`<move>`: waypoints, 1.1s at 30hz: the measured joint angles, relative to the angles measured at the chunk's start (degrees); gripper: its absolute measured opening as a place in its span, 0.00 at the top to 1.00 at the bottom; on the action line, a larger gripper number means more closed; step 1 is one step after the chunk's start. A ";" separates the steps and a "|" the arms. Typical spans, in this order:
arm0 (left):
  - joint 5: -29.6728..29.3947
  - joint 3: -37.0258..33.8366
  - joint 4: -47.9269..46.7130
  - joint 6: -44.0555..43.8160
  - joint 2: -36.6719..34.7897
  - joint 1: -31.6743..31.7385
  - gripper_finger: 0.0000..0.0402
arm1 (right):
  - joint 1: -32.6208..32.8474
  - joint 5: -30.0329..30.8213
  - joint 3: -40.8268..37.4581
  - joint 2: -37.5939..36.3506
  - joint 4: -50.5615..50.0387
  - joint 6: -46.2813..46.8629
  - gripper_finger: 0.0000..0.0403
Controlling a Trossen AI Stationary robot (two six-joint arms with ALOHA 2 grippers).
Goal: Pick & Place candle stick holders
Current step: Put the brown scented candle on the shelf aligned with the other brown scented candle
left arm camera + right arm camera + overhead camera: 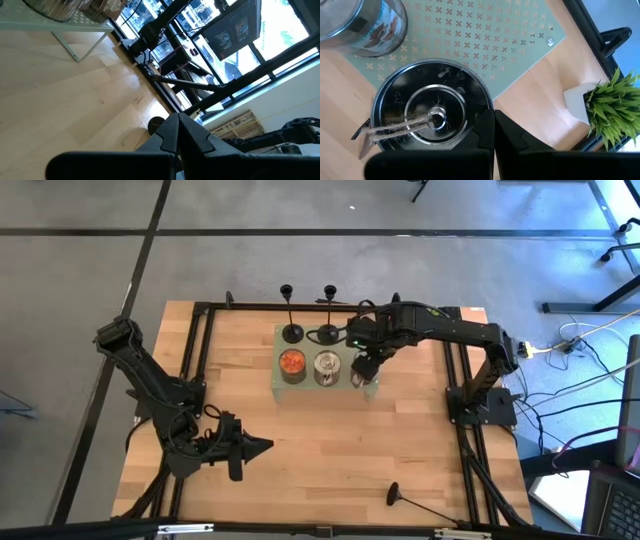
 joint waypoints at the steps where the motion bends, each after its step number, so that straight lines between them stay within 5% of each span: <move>1: 0.02 0.00 -0.02 0.00 0.00 0.00 1.00 | 0.00 0.00 0.00 0.00 0.03 -0.49 1.00; 33: 0.17 0.00 -0.08 -0.71 0.00 0.01 1.00 | 0.83 -0.20 -0.01 0.00 1.68 -16.52 1.00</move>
